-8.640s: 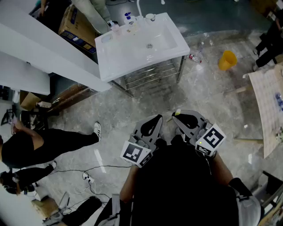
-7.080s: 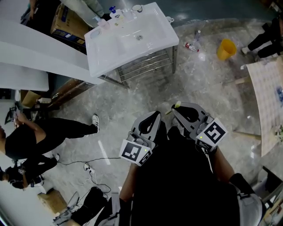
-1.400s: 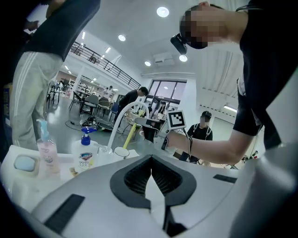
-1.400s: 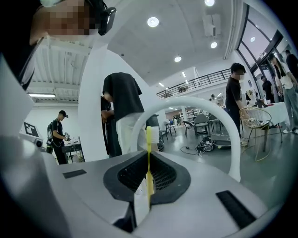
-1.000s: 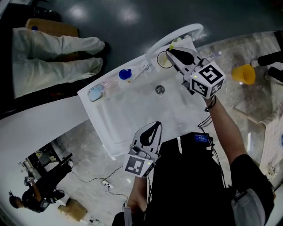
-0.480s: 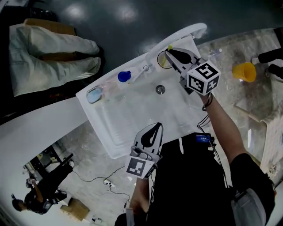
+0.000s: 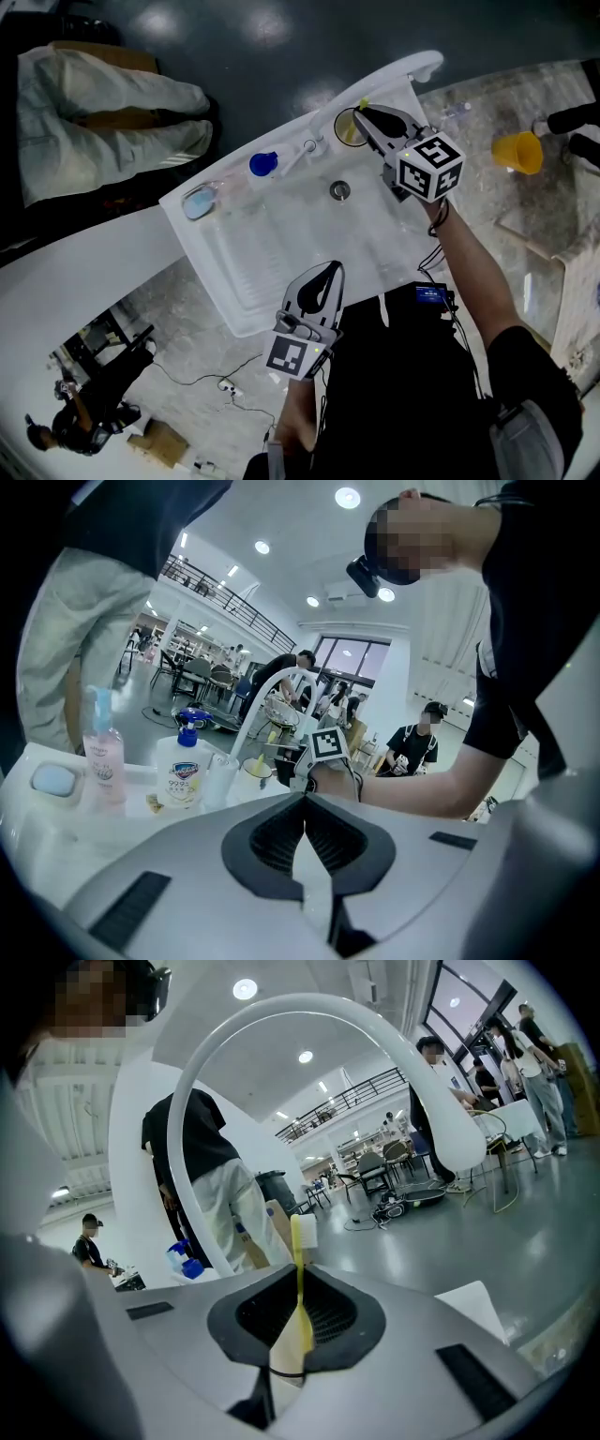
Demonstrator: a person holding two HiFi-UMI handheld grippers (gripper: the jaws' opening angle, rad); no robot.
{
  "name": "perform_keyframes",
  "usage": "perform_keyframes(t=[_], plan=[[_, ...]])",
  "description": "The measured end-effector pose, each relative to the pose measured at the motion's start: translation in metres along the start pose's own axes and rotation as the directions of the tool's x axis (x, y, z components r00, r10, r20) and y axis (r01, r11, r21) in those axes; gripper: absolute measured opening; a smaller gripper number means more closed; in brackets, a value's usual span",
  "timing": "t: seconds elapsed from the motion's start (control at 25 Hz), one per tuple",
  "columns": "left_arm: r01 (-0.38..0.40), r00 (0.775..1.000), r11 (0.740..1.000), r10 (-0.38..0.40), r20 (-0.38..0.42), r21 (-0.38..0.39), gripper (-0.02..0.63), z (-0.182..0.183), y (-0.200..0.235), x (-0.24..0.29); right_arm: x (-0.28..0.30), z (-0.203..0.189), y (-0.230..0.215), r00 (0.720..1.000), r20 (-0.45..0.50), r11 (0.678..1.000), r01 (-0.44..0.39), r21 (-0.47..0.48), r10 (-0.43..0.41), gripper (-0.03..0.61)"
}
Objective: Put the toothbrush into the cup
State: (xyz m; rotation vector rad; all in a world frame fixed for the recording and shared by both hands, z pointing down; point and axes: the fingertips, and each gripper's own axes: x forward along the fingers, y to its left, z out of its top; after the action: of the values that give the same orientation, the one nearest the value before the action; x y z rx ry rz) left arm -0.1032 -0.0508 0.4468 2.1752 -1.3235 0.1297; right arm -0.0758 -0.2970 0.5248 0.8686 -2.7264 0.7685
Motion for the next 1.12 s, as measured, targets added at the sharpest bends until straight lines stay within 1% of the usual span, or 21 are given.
perform_keyframes(t=[0.24,0.4,0.48,0.6,0.72,0.92,1.12], plan=[[0.003,1.000,1.000,-0.003,0.002,-0.001,0.011,0.002,-0.001,0.001,0.000,0.001,-0.008,0.999,-0.006,0.999,0.034,0.013,-0.034,0.026],[0.006,1.000,1.000,-0.006,0.008,0.007,0.012,0.004,-0.004,0.001,0.000,0.000,-0.012,0.998,-0.027,0.999,0.048,-0.008,-0.048,0.031],[0.007,1.000,1.000,-0.007,0.006,0.011,0.012,0.003,-0.003,0.001,0.002,-0.002,-0.014,0.998,-0.046,0.999,0.051,-0.020,-0.052,0.058],[0.006,1.000,1.000,-0.006,0.005,0.009,0.011,0.003,-0.003,0.001,0.004,-0.005,-0.017,0.996,-0.059,0.997,0.064,-0.031,-0.066,0.080],[0.004,1.000,1.000,-0.004,0.004,0.008,0.011,0.003,-0.002,0.000,0.007,-0.007,-0.022,0.995,-0.066,0.997,0.077,-0.022,-0.078,0.107],[0.003,1.000,1.000,-0.003,0.007,0.011,0.011,0.005,-0.002,0.001,0.009,-0.009,-0.028,0.992,-0.075,0.995,0.098,-0.015,-0.099,0.125],[0.006,1.000,1.000,-0.006,0.008,0.019,0.011,0.005,-0.003,0.000,0.003,-0.007,-0.030,0.992,-0.060,0.993,0.114,-0.003,-0.114,0.126]])
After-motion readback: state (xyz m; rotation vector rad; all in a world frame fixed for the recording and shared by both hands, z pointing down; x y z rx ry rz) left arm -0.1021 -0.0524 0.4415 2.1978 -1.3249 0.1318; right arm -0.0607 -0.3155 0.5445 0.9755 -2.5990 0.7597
